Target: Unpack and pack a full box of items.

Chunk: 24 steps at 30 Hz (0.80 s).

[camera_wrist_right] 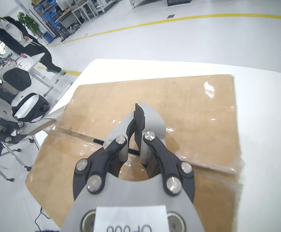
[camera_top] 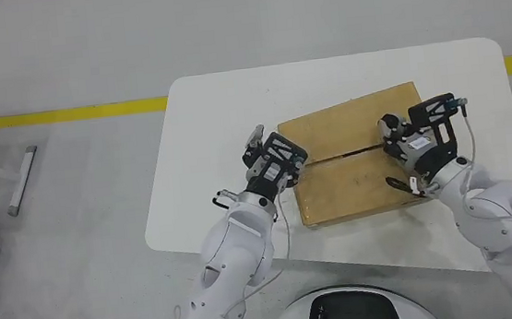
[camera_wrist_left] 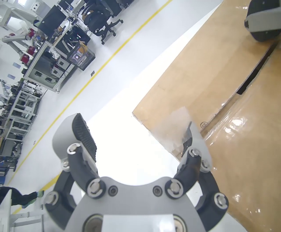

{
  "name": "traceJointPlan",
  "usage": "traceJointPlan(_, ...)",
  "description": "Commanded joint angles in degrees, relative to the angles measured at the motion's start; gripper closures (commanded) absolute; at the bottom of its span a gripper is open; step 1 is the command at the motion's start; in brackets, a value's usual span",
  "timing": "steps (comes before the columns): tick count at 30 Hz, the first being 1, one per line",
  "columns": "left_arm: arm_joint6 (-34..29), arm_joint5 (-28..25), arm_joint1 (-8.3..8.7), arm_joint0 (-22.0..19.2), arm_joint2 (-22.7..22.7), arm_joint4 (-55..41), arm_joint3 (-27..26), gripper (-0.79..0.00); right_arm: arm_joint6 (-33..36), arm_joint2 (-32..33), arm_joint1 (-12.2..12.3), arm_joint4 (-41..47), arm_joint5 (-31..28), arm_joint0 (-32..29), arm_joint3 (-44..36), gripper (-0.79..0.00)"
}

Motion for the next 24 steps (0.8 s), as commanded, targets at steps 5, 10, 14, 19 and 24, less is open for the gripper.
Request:
traceJointPlan(5, -1.36, 0.08, -1.16, -3.67, 2.87, 0.40, 1.10, -0.785, -0.58, 8.98, 0.28, 4.84, 0.20, -4.20, -2.55, 0.000)
traceJointPlan(10, -2.25, 0.36, -2.31, -6.56, 5.61, 0.17, 2.71, -0.785, -0.99, 15.68, 0.38, 8.79, -0.30, -7.38, -2.63, 0.000)
traceJointPlan(14, -2.76, 0.95, -3.33, -8.65, 7.90, 0.09, 4.57, -0.785, -1.17, 19.41, 0.37, 11.45, -1.06, -9.42, -1.62, 0.000)
traceJointPlan(19, -3.78, 1.69, -4.66, -11.06, 10.73, 0.78, 6.78, -0.785, -1.10, 22.21, 0.37, 13.46, -2.83, -11.29, -0.74, 0.000)
traceJointPlan(24, -4.41, 3.24, -6.14, -13.15, 13.13, 0.67, 9.14, -0.785, -0.99, 24.59, 0.39, 14.52, -4.39, -12.64, 0.32, 0.000)
